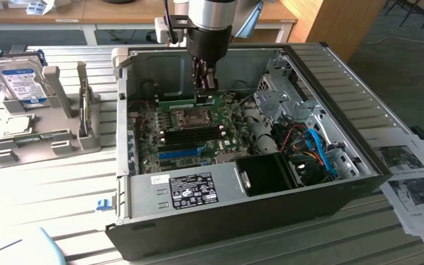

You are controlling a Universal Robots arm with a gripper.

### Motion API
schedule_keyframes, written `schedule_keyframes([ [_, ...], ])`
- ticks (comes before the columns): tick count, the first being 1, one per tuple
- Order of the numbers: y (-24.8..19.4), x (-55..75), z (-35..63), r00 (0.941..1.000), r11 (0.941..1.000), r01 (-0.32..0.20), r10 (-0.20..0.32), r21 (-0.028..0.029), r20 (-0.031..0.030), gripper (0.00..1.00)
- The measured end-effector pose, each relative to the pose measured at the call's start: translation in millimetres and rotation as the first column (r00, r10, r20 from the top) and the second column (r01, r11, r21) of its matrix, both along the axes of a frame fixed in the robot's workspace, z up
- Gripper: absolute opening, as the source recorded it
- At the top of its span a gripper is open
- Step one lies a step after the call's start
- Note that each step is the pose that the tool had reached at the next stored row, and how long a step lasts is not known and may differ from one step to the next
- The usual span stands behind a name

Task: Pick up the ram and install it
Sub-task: 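Insert the ram into the slot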

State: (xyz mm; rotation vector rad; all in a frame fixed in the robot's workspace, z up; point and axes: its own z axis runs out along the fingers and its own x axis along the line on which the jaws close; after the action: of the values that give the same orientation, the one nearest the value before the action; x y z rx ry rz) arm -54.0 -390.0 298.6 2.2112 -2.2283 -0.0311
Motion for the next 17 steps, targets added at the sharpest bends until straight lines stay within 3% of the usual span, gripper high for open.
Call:
schedule_keyframes([
  [10,0.0,0.1,-3.0,1.0000,1.0000,0.000,0.000,-0.0001,0.0000,0.11],
  [17,0.0,4.7,-3.1,1.0000,1.0000,0.000,0.000,0.0000,-0.0050,0.11],
])
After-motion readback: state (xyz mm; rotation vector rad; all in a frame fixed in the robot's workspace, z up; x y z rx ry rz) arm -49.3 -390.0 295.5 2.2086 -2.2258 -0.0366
